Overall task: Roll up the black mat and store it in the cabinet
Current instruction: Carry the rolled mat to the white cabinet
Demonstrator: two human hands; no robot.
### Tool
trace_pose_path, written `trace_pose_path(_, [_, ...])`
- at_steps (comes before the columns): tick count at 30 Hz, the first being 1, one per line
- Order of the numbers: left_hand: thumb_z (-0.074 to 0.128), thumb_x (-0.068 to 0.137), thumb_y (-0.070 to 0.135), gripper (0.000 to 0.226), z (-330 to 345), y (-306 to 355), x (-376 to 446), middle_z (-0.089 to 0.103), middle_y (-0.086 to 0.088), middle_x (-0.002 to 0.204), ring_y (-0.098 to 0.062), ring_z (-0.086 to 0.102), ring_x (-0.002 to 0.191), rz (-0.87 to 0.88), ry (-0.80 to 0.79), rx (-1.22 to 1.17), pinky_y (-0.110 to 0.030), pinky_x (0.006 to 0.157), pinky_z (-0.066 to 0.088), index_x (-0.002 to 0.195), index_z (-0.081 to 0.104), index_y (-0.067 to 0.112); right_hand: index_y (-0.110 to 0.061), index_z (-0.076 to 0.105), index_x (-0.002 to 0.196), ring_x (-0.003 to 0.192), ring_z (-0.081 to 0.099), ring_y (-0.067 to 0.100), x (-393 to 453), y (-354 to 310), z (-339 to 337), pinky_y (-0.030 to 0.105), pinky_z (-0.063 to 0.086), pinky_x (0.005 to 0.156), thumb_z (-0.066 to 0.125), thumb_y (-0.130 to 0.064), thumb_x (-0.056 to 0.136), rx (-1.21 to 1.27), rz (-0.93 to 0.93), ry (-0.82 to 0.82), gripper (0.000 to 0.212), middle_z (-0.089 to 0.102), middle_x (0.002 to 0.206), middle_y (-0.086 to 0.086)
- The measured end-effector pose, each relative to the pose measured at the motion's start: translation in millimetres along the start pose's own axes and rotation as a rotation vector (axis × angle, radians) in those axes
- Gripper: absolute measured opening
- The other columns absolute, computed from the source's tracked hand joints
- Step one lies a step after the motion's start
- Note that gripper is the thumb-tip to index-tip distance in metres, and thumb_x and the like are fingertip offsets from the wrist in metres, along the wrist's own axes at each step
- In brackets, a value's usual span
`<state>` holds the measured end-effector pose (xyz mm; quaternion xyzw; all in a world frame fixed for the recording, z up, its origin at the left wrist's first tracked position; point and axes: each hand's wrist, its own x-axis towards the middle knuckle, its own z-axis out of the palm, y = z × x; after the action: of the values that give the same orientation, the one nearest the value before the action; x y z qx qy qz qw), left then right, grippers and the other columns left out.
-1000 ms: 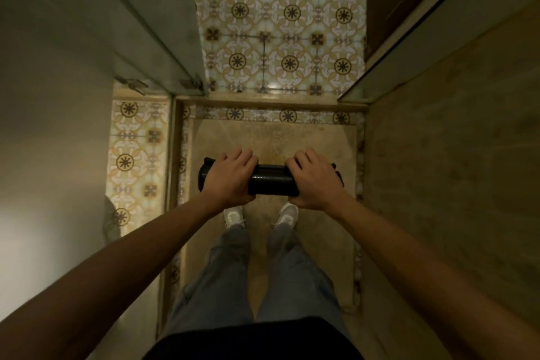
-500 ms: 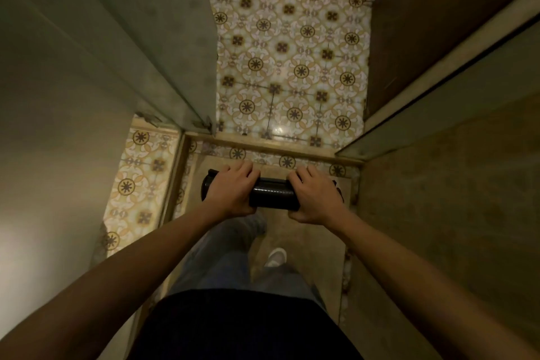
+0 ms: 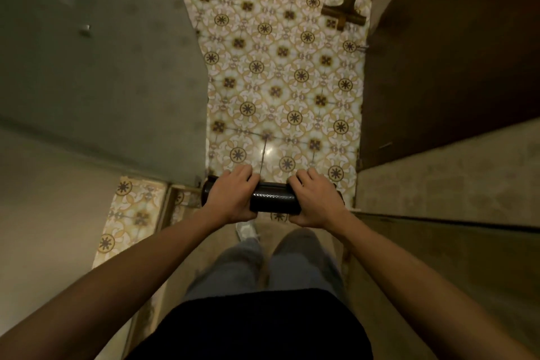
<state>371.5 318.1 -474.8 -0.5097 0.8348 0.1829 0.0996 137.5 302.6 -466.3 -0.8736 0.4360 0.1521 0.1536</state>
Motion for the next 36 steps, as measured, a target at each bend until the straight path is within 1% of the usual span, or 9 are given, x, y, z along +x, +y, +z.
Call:
trace_pose_path(3, [0.072,0.062,0.052,0.063,-32,-26,43,0.051,-0.008,0.108,-0.028,0.049,0.098,0.013,0.002,-0.008,-0.041,0.077,0.047,0.109,0.052,0.014,-0.013,0.052,0.114,0.093,0.050,0.027,37,27,-30,0.040,0.051,0.070,0.075,-0.059,0.061,0.007,0.010,0.007,0.073,0.055,0.106,0.009])
trace_pose_path(7, [0.071,0.061,0.052,0.063,-67,-56,103,0.051,-0.006,0.107,-0.026,0.049,0.096,0.030,-0.006,-0.011,-0.041,0.075,0.048,0.107,0.053,0.014,-0.012,0.053,0.113,0.093,0.050,0.027,84,68,-62,0.043,0.052,0.073,0.076,-0.054,0.061,0.034,0.029,0.025,0.070,0.055,0.107,0.009])
trace_pose_path(11, [0.073,0.060,0.050,0.061,-93,-84,165,0.051,-0.007,0.104,-0.026,0.050,0.093,0.021,0.016,-0.029,-0.039,0.070,0.046,0.106,0.054,0.014,-0.012,0.054,0.109,0.090,0.050,0.027,137,116,-93,0.041,0.051,0.068,0.075,-0.052,0.059,0.015,-0.003,0.028,0.067,0.055,0.102,0.008])
trace_pose_path(16, [0.075,0.059,0.051,0.062,-131,-127,279,0.050,-0.007,0.105,-0.026,0.048,0.094,-0.027,0.051,-0.011,-0.040,0.070,0.046,0.103,0.052,0.014,-0.015,0.052,0.114,0.095,0.049,0.027,232,209,-133,0.042,0.051,0.073,0.074,-0.056,0.060,-0.023,-0.047,0.072,0.071,0.053,0.108,0.007])
trace_pose_path(21, [0.075,0.059,0.052,0.062,-185,-169,385,0.052,-0.009,0.103,-0.027,0.051,0.092,-0.079,0.064,-0.019,-0.040,0.068,0.045,0.103,0.054,0.013,-0.015,0.051,0.113,0.092,0.049,0.026,325,294,-187,0.040,0.050,0.072,0.074,-0.057,0.060,-0.029,-0.083,0.041,0.071,0.054,0.105,0.007])
trace_pose_path(26, [0.073,0.061,0.055,0.061,-205,-182,434,0.050,-0.006,0.103,-0.024,0.048,0.094,-0.144,0.060,-0.070,-0.039,0.069,0.044,0.103,0.053,0.016,-0.018,0.050,0.116,0.096,0.048,0.025,377,347,-221,0.040,0.051,0.074,0.070,-0.058,0.063,-0.054,-0.201,0.002,0.069,0.053,0.108,0.005])
trace_pose_path(29, [0.072,0.063,0.057,0.062,-227,-217,473,0.051,-0.005,0.104,-0.024,0.049,0.094,-0.186,0.111,-0.084,-0.039,0.069,0.045,0.105,0.054,0.016,-0.017,0.051,0.116,0.097,0.048,0.024,433,372,-249,0.039,0.051,0.076,0.068,-0.057,0.064,-0.061,-0.245,0.018,0.067,0.053,0.107,0.005])
trace_pose_path(32, [0.071,0.061,0.060,0.063,-243,-248,506,0.052,-0.004,0.104,-0.023,0.049,0.094,-0.216,0.082,-0.082,-0.037,0.069,0.044,0.105,0.054,0.018,-0.016,0.052,0.116,0.096,0.048,0.025,478,391,-264,0.039,0.050,0.077,0.065,-0.058,0.066,-0.049,-0.275,0.008,0.067,0.053,0.107,0.005])
trace_pose_path(36, [0.071,0.062,0.053,0.057,-261,-302,559,0.053,-0.006,0.101,-0.024,0.051,0.090,-0.233,0.083,-0.115,-0.034,0.066,0.036,0.101,0.056,0.015,-0.015,0.055,0.112,0.092,0.049,0.026,555,417,-287,0.040,0.051,0.072,0.064,-0.058,0.066,-0.042,-0.307,0.009,0.064,0.054,0.104,0.006])
